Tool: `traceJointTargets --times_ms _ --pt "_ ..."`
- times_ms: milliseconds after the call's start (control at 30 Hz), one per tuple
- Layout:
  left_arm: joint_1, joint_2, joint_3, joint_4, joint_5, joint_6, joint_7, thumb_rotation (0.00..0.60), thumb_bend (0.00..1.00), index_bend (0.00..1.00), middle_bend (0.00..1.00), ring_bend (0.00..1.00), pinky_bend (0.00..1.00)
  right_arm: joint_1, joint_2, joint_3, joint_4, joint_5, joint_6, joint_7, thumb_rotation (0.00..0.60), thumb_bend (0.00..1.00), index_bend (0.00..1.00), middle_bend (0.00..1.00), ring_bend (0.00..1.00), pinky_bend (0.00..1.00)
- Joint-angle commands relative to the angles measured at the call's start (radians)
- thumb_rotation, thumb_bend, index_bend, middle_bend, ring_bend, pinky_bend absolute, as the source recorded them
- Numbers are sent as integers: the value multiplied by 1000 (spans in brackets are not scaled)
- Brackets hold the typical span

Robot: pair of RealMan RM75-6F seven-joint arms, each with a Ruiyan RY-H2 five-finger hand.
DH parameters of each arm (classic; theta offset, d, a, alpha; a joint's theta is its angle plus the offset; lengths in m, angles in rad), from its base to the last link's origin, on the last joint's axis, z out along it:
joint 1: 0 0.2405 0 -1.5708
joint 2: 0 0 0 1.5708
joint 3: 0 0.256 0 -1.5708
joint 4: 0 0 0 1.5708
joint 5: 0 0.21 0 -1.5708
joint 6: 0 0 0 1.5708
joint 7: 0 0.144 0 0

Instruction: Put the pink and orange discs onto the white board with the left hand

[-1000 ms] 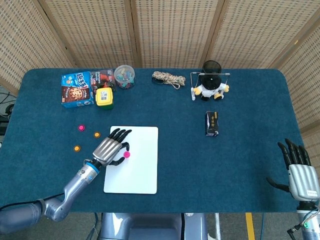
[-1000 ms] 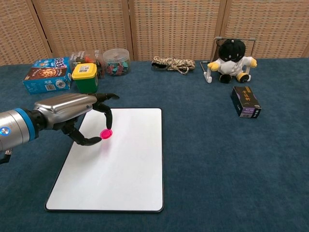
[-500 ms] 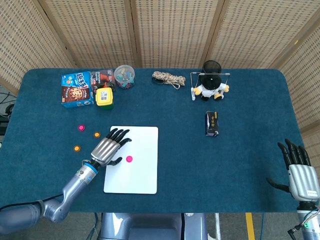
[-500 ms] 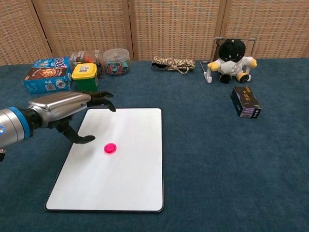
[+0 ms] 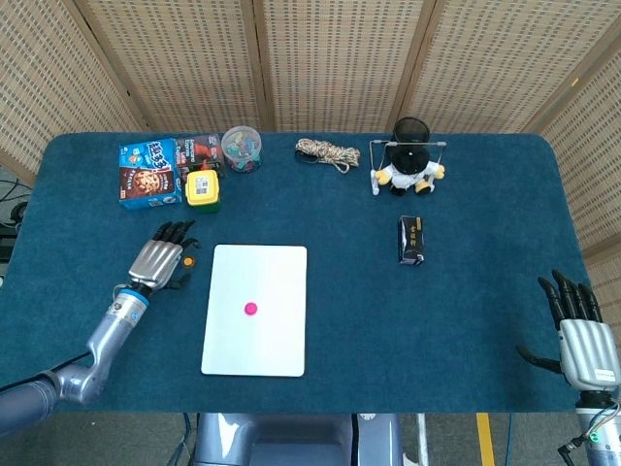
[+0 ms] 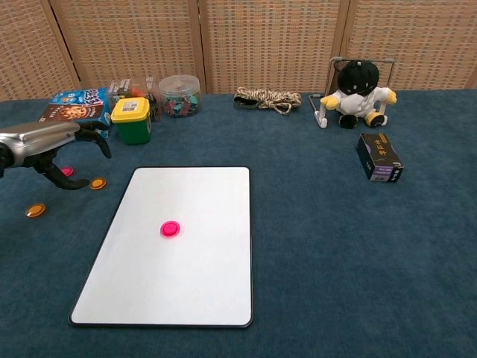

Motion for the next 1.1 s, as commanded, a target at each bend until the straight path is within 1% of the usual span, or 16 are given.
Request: traceJointTargets --times_ms 33,167,267,467,800,900,967,1033,1100 --pt "-16 -28 -7 104 -37 -61 -43 600 372 316 0 0 0 1 1 0 -1 1 -2 -1 600 0 0 0 0 0" --pt "-26 -73 0 200 -40 -100 -78 600 382 323 0 0 0 2 2 1 -3 4 -5 -1 600 0 0 0 0 0" --pt "-31 -97 5 239 -20 -102 -112 600 383 330 0 0 0 2 2 1 -3 5 -6 0 600 0 0 0 0 0" --pt "-33 -123 20 280 23 -86 -156 600 384 346 0 0 0 3 4 0 -5 7 -10 2 600 0 0 0 0 0" --pt "-40 -149 19 305 38 -81 -171 600 384 353 0 0 0 4 8 -1 -9 8 -14 7 600 0 0 0 0 0" --pt "-39 -162 18 314 36 -75 -163 600 384 421 0 0 0 4 9 -1 -9 8 -15 8 600 0 0 0 0 0" --pt "-37 -169 17 321 34 -70 -155 600 385 521 0 0 0 5 9 -1 -9 8 -15 9 600 0 0 0 0 0" --pt "-35 -173 17 323 33 -66 -151 600 385 567 0 0 0 5 10 -1 -9 8 -16 10 600 0 0 0 0 0" --pt "-33 -175 15 325 32 -60 -148 600 386 577 0 0 0 5 10 -2 -10 8 -17 11 600 0 0 0 0 0"
